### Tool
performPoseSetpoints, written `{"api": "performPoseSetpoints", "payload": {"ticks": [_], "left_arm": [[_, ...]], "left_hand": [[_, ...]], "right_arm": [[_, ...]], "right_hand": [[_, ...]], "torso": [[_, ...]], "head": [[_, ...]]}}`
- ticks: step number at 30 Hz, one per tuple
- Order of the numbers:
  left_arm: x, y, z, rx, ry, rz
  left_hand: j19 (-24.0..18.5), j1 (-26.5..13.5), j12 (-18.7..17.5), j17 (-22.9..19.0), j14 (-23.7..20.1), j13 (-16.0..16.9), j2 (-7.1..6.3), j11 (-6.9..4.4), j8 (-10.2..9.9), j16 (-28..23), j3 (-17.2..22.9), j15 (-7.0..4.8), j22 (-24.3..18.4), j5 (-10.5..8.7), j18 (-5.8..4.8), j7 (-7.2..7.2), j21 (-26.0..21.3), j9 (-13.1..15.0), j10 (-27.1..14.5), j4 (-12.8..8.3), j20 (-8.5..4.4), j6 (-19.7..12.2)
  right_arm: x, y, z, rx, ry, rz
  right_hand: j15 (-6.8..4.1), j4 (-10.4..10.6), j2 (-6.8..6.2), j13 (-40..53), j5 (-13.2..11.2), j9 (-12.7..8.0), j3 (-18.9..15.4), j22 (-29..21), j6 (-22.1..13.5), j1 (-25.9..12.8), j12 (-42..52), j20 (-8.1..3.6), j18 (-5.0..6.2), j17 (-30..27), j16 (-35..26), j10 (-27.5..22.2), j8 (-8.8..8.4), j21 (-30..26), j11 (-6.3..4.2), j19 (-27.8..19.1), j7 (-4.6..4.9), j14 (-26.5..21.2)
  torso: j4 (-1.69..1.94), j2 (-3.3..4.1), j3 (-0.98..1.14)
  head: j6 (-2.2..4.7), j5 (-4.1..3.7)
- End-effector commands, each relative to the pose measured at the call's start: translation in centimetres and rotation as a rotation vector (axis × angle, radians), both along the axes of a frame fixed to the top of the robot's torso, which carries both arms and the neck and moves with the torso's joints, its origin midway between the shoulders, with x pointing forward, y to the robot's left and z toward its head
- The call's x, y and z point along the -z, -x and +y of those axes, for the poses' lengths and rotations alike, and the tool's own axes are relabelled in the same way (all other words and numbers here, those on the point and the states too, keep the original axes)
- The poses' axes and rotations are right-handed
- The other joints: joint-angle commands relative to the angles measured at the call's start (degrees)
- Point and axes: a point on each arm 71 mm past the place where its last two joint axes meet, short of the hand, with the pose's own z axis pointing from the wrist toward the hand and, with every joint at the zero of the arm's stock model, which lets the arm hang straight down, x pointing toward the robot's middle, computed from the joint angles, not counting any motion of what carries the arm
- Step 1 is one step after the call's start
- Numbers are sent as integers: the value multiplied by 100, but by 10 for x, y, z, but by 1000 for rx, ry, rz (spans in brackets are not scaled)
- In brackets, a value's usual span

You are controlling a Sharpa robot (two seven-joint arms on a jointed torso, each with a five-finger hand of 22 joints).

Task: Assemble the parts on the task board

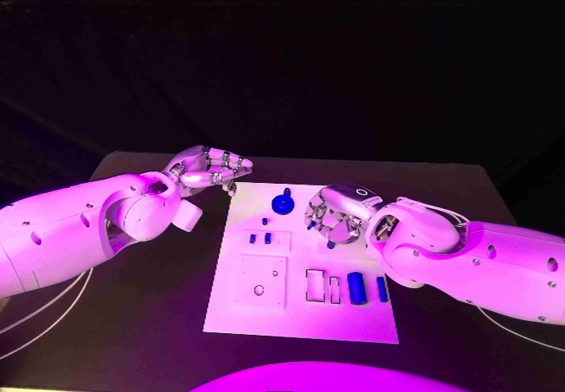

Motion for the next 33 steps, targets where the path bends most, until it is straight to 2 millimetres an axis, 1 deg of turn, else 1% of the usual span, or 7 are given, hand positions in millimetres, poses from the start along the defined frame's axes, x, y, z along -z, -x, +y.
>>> {"api": "performPoseSetpoints", "payload": {"ticks": [1, 2, 5, 11, 16, 25, 33], "left_arm": [[-1, 1, -4, 22, 11, 4], [-1, 1, -4, 22, 11, 4], [-1, 1, -6, 25, 12, 4], [-1, 1, -8, 32, 15, 5], [-1, 1, -11, 38, 16, 6], [-1, 1, -15, 48, 19, 8], [-1, 1, -17, 52, 20, 9]], "left_hand": [[-4, -41, 30, -9, -12, -7, 2, -10, 9, 10, 40, 36, -5, -25, 42, 0, -27, 8, -33, -2, 25, -57], [-4, -41, 30, -9, -12, -7, 2, -10, 9, 10, 40, 36, -5, -25, 42, 0, -27, 8, -33, -2, 25, -57], [-4, -41, 30, -9, -12, -7, 2, -10, 9, 10, 40, 36, -5, -25, 42, 0, -27, 8, -33, -2, 25, -57], [-3, -42, 32, -9, -14, -7, -3, -10, 13, 12, 44, 37, -8, -26, 43, -2, -30, 12, -48, -15, 26, -61], [-3, -42, 33, -9, -15, -6, -5, -10, 15, 12, 45, 37, -8, -26, 43, -2, -31, 13, -50, -19, 27, -61], [-3, -44, 35, -9, -15, -6, -5, -9, 16, 12, 45, 38, -9, -26, 43, -1, -32, 14, -52, -20, 27, -61], [-3, -44, 35, -9, -15, -6, -5, -9, 16, 12, 45, 38, -9, -26, 43, -1, -32, 14, -52, -20, 27, -61]], "right_arm": [[5, 5, 11, -32, 31, 50], [7, 6, 15, -42, 35, 59], [11, 9, 25, -65, 45, 80], [21, 16, 42, -102, 52, 112], [28, 20, 54, -124, 56, 130], [34, 24, 61, -139, 59, 143], [40, 30, 67, -148, 55, 153]], "right_hand": [[-40, 2, 11, 10, -23, 11, 35, 378, 29, -56, -17, -18, -24, -19, 24, 336, 17, -22, -307, -17, 4, 289], [-40, 2, 11, 10, -23, 11, 35, 378, 29, -56, -17, -18, -24, -19, 24, 336, 17, -22, -307, -17, 4, 289], [-40, 1, 12, 11, -22, 12, 38, 372, 28, -59, -19, -18, -21, -24, 21, 335, 17, -33, -307, -23, 5, 288], [-40, 0, 14, 12, -22, 14, 41, 367, 27, -63, -21, -18, -19, -29, 18, 334, 16, -44, -306, -29, 5, 287], [-40, -1, 16, 14, -22, 15, 46, 363, 24, -67, -24, -18, -17, -35, 16, 333, 16, -53, -306, -34, 5, 286], [-39, -4, 19, 15, -20, 17, 52, 358, 21, -70, -28, -18, -14, -50, 7, 332, 15, -65, -306, -40, 6, 283], [-39, -9, 23, 19, -19, 21, 61, 360, 16, -79, -34, -18, -14, -51, 8, 331, 13, -65, -304, -42, 7, 282]], "torso": [[-1, 1, 2], [-1, 1, 0], [-5, -1, 3], [-6, 0, 5], [0, 2, 7], [-9, 1, 4], [-4, 2, 10]], "head": [[-16, 75], [-16, 75], [-56, 134], [-79, 177], [-121, 209], [-159, 260], [-178, 283]]}}
